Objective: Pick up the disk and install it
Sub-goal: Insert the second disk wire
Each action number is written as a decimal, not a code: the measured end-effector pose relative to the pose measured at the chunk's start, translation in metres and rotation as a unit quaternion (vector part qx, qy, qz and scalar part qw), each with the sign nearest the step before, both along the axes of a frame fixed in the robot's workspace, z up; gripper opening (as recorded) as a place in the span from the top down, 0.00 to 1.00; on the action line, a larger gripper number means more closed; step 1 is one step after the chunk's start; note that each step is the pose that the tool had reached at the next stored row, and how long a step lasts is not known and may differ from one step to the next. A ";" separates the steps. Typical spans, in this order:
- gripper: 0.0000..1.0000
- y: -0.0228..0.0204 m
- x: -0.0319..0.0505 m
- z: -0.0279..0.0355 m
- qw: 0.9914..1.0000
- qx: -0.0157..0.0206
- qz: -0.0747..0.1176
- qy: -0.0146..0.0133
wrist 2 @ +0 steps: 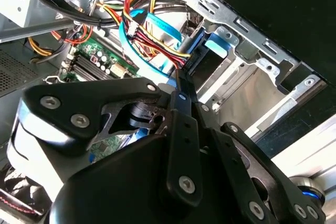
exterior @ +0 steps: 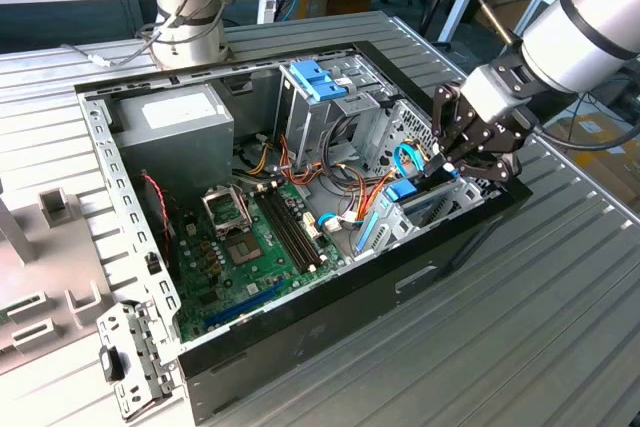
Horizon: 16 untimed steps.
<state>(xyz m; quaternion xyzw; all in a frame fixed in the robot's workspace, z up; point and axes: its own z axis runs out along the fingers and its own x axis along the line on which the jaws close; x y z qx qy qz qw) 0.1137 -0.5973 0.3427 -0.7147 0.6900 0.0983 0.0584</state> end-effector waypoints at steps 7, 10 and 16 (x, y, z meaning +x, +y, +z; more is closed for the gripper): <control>0.89 0.0000 0.0144 0.0110 1.000 0.000 0.000 0.000; 0.89 0.0000 0.0177 0.0165 1.000 0.000 0.000 0.001; 0.89 0.0000 0.0182 0.0185 1.000 0.000 0.000 0.001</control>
